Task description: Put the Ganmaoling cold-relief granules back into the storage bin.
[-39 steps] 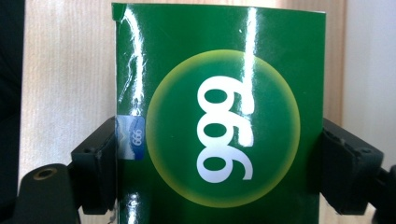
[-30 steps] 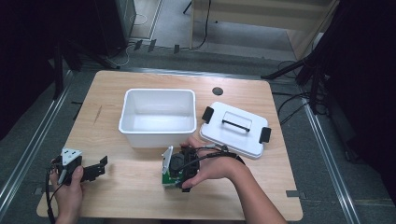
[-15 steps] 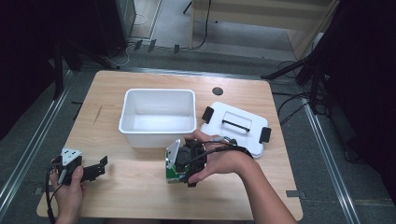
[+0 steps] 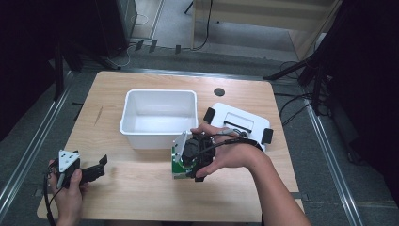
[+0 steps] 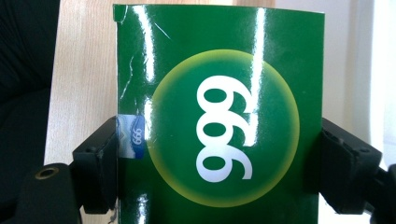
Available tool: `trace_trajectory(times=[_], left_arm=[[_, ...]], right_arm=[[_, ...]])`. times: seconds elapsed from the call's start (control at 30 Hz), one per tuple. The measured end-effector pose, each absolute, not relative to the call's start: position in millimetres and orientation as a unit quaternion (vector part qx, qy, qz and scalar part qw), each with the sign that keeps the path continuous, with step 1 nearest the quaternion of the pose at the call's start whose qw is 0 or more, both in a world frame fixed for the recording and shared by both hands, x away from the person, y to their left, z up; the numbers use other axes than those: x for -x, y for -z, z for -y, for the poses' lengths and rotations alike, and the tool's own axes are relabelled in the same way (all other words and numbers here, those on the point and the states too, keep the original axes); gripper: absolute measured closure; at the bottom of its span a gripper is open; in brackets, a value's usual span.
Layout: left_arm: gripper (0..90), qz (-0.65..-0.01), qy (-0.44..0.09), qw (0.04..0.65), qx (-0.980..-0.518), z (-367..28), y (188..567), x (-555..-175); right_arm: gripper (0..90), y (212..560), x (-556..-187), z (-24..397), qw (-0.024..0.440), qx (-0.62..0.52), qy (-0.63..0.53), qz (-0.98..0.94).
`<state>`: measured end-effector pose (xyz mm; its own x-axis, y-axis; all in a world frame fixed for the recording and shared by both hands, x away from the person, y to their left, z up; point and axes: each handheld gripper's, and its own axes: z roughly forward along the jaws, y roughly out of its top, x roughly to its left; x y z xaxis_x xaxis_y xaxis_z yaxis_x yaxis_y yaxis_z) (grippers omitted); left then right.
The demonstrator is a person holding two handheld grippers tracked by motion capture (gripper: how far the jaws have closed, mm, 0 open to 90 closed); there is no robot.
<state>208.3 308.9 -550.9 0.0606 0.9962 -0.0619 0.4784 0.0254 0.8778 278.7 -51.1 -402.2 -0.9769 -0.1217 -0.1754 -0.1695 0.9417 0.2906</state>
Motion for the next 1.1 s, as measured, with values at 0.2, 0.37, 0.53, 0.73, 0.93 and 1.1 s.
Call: trace_trajectory(times=[0.2,0.37,0.53,0.73,0.93,1.1], left_arm=[[0.0,-0.587,-0.353,0.421,-0.595,-309,551,-208],[0.0,-0.587,-0.357,0.416,-0.595,-309,551,-208],[0.0,-0.590,-0.355,0.415,-0.594,-310,551,-208],[0.0,-0.591,-0.351,0.411,-0.599,-310,550,-208],[0.0,-0.591,-0.349,0.412,-0.600,-310,551,-208],[0.0,-0.591,-0.348,0.411,-0.600,-309,551,-209]], right_arm=[[16.3,391,-284,54,0.079,0.068,-0.161,-0.981],[16.3,383,-289,56,0.079,0.070,-0.160,-0.982],[16.3,375,-294,57,0.076,0.069,-0.153,-0.983],[16.3,364,-301,57,0.077,0.065,-0.150,-0.983],[16.4,355,-307,56,0.078,0.070,-0.151,-0.983],[16.3,347,-312,56,0.079,0.063,-0.149,-0.984]])
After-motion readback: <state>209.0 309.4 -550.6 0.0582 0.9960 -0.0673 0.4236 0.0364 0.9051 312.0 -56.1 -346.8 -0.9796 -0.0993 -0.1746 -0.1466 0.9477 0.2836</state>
